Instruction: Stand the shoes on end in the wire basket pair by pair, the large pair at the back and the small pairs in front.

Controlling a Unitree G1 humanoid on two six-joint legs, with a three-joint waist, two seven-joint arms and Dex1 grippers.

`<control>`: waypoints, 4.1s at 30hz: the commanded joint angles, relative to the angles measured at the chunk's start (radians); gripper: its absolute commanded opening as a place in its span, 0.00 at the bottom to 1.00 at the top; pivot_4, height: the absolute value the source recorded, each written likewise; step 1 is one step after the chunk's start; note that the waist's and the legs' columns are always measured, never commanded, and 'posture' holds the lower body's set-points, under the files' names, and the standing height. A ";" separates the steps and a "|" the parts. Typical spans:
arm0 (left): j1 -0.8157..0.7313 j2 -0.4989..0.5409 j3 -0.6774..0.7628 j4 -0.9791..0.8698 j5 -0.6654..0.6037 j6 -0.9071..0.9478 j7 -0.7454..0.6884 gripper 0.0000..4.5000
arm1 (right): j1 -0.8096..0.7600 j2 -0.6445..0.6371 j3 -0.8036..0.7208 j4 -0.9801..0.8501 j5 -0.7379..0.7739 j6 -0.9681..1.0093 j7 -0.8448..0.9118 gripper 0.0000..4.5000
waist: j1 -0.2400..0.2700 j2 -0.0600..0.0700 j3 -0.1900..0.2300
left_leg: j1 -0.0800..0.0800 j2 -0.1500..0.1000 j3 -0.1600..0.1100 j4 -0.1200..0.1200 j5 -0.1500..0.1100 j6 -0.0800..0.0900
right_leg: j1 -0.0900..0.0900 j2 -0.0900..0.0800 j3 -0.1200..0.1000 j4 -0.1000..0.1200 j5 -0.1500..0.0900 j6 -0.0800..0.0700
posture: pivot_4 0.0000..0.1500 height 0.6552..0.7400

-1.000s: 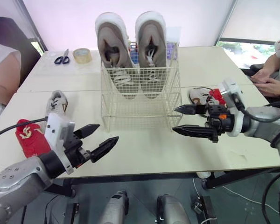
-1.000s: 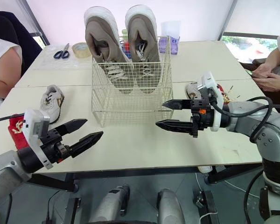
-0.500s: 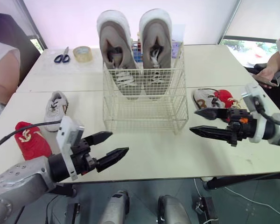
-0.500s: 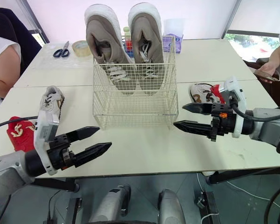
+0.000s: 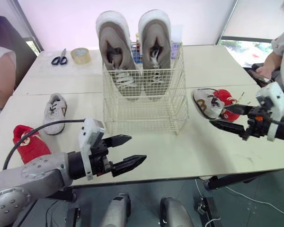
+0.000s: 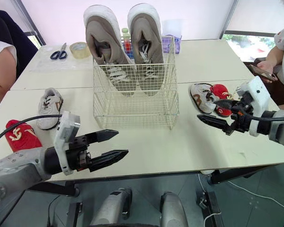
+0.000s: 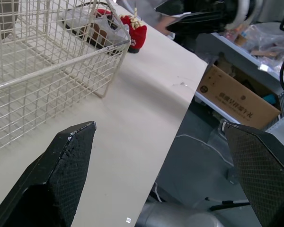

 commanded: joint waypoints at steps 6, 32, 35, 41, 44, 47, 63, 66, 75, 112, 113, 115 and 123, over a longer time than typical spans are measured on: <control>-0.024 -0.043 -0.026 -0.007 0.081 -0.034 0.011 0.99 | -0.020 0.240 0.061 0.107 -0.160 -0.140 -0.194 1.00 | 0.001 0.000 0.000 | 0.000 -0.001 -0.001 0.000 0.000 0.001 | 0.000 0.001 0.000 0.001 0.003 0.002 | 1.00 1.00; 0.012 -0.092 -0.037 -0.030 0.218 -0.039 0.026 1.00 | -0.343 0.478 0.140 0.846 -0.454 -0.617 -0.289 0.73 | -0.001 0.001 0.000 | 0.002 -0.001 -0.001 0.002 0.001 0.002 | 0.001 0.006 0.003 0.005 0.006 0.004 | 1.00 1.00; 0.018 -0.089 -0.025 -0.030 0.217 -0.037 0.027 1.00 | -0.349 0.489 0.143 0.860 -0.459 -0.635 -0.282 0.41 | -0.004 0.000 0.000 | 0.004 -0.003 -0.001 0.002 0.001 0.002 | 0.001 0.007 0.007 0.009 0.006 0.005 | 1.00 1.00; 0.020 -0.016 0.115 0.010 -0.012 -0.033 0.004 1.00 | -0.348 0.469 0.104 0.743 -0.423 -0.663 -0.260 0.14 | -0.005 0.001 0.000 | 0.008 0.000 -0.001 0.002 0.001 0.002 | 0.001 0.011 0.010 0.014 0.006 0.005 | 1.00 1.00; 0.002 0.061 0.265 0.106 -0.193 -0.037 -0.021 1.00 | -0.402 0.414 0.052 0.641 -0.387 -0.695 -0.232 0.14 | -0.005 0.005 0.003 | 0.008 0.003 -0.002 0.002 0.001 0.002 | 0.000 0.014 0.010 0.014 0.006 0.005 | 1.00 1.00; -0.057 0.107 0.340 0.215 -0.282 -0.043 -0.032 1.00 | -0.493 0.350 0.031 0.598 -0.365 -0.730 -0.180 0.14 | -0.007 0.009 0.005 | 0.008 0.003 -0.002 0.002 0.001 0.002 | -0.001 0.014 0.010 0.015 0.006 0.005 | 1.00 1.00; -0.561 0.082 0.331 0.624 -0.423 -0.041 0.035 1.00 | -0.822 0.281 0.223 0.356 -0.251 -0.740 0.238 0.14 | -0.012 0.005 0.008 | 0.008 0.002 -0.002 -0.001 0.000 0.001 | -0.001 0.016 0.013 0.017 0.007 0.006 | 1.00 1.00; -0.617 0.079 0.314 0.651 -0.421 -0.017 0.021 1.00 | -0.851 0.291 0.233 0.336 -0.242 -0.753 0.277 0.14 | -0.009 0.003 0.008 | 0.008 0.002 -0.003 -0.001 0.000 0.001 | -0.001 0.016 0.012 0.017 0.007 0.006 | 1.00 1.00; -0.722 0.048 0.259 0.677 -0.398 0.034 0.002 1.00 | -0.840 0.333 0.306 0.251 -0.241 -0.772 0.359 0.14 | -0.008 0.002 0.009 | 0.008 0.002 -0.003 0.000 0.001 0.000 | -0.001 0.016 0.013 0.017 0.007 0.007 | 1.00 1.00; -0.649 -0.386 0.320 0.494 -0.264 -0.302 0.166 0.06 | -0.577 0.912 0.092 0.109 0.536 -0.266 -0.387 0.96 | -0.026 -0.002 0.009 | 0.009 0.003 -0.004 0.000 0.003 -0.003 | -0.002 0.017 0.015 0.020 0.010 0.004 | 1.00 1.00; -0.661 -0.413 0.309 0.495 -0.245 -0.320 0.156 0.06 | -0.586 0.949 0.113 0.108 0.532 -0.278 -0.402 0.96 | -0.025 -0.002 0.009 | 0.009 0.003 -0.004 0.000 0.003 -0.003 | -0.002 0.018 0.015 0.020 0.010 0.004 | 1.00 1.00; -0.675 -0.446 0.282 0.505 -0.202 -0.331 0.130 0.06 | -0.612 1.016 0.143 0.119 0.525 -0.304 -0.418 0.96 | -0.026 -0.002 0.009 | 0.008 0.003 -0.004 0.000 0.003 -0.003 | -0.002 0.019 0.015 0.020 0.010 0.004 | 1.00 1.00; -0.643 -0.517 0.232 0.493 -0.160 -0.327 0.114 0.06 | -0.716 1.083 0.202 0.206 0.408 -0.419 -0.343 0.96 | -0.028 -0.002 0.009 | 0.008 0.003 -0.005 0.000 0.003 -0.002 | -0.001 0.020 0.015 0.019 0.010 0.004 | 1.00 1.00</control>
